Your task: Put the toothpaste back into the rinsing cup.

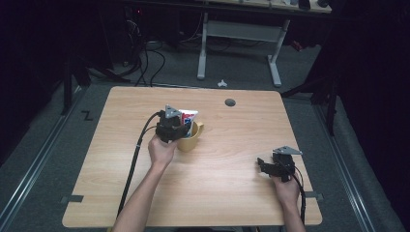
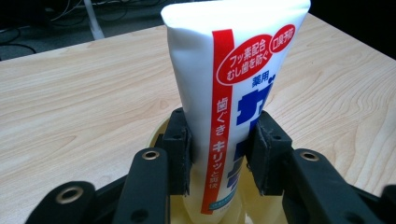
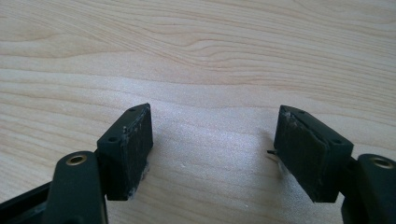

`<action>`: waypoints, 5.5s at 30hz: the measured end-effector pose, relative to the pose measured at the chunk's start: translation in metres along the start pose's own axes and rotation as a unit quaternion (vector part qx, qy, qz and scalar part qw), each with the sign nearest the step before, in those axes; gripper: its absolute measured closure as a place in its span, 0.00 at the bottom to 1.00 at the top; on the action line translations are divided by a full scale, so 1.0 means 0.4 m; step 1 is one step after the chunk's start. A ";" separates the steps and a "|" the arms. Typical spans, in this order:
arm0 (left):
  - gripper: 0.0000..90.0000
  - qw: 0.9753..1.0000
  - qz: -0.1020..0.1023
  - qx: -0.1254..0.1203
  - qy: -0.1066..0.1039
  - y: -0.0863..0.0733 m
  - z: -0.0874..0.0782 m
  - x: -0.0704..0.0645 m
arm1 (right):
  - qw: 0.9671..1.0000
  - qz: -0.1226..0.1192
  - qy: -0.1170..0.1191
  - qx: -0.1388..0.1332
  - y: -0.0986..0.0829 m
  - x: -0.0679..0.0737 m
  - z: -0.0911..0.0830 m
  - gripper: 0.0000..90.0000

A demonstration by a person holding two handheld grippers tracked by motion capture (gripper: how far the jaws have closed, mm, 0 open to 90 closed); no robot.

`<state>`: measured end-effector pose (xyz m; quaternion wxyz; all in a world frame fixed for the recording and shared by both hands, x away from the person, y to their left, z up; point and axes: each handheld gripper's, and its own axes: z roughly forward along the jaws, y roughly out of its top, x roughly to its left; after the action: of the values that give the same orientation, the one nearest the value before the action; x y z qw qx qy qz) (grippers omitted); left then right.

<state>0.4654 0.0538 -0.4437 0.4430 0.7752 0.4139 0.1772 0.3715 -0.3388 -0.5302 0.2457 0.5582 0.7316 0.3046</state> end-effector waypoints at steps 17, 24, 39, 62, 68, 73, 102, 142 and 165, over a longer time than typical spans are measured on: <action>0.69 1.000 0.017 0.018 0.008 -0.015 0.019 -0.010 | 1.000 0.000 0.000 0.000 0.000 0.000 0.000 0.31; 0.66 1.000 0.006 0.015 0.003 -0.022 0.011 0.002 | 1.000 0.000 0.000 0.000 0.000 0.000 0.000 0.31; 0.63 1.000 0.005 0.011 0.006 -0.029 -0.007 0.006 | 1.000 0.000 0.000 0.000 0.000 0.000 0.000 0.31; 0.46 1.000 0.014 0.007 0.012 -0.023 -0.038 0.003 | 1.000 -0.002 0.001 -0.001 0.000 0.000 0.000 0.31; 0.44 1.000 0.013 0.003 0.004 -0.025 -0.061 0.007 | 1.000 -0.002 0.001 -0.001 0.000 0.000 0.000 0.31; 0.44 1.000 0.010 -0.003 0.001 -0.029 -0.083 0.013 | 1.000 -0.002 0.001 0.000 0.000 0.000 0.000 0.31; 0.43 0.999 -0.004 -0.034 0.018 -0.040 -0.185 0.045 | 1.000 -0.002 0.001 -0.001 0.000 0.000 0.000 0.31; 0.43 0.997 -0.037 -0.067 0.029 -0.068 -0.261 0.086 | 1.000 -0.001 0.001 0.000 0.000 0.000 0.000 0.31; 0.43 0.995 -0.049 -0.073 0.041 -0.088 -0.288 0.106 | 1.000 -0.001 0.001 0.000 0.000 0.000 0.000 0.31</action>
<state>0.3998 0.1592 -0.4141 0.4899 0.7114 0.4552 0.2163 0.3715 -0.3386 -0.5302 0.2458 0.5569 0.7325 0.3049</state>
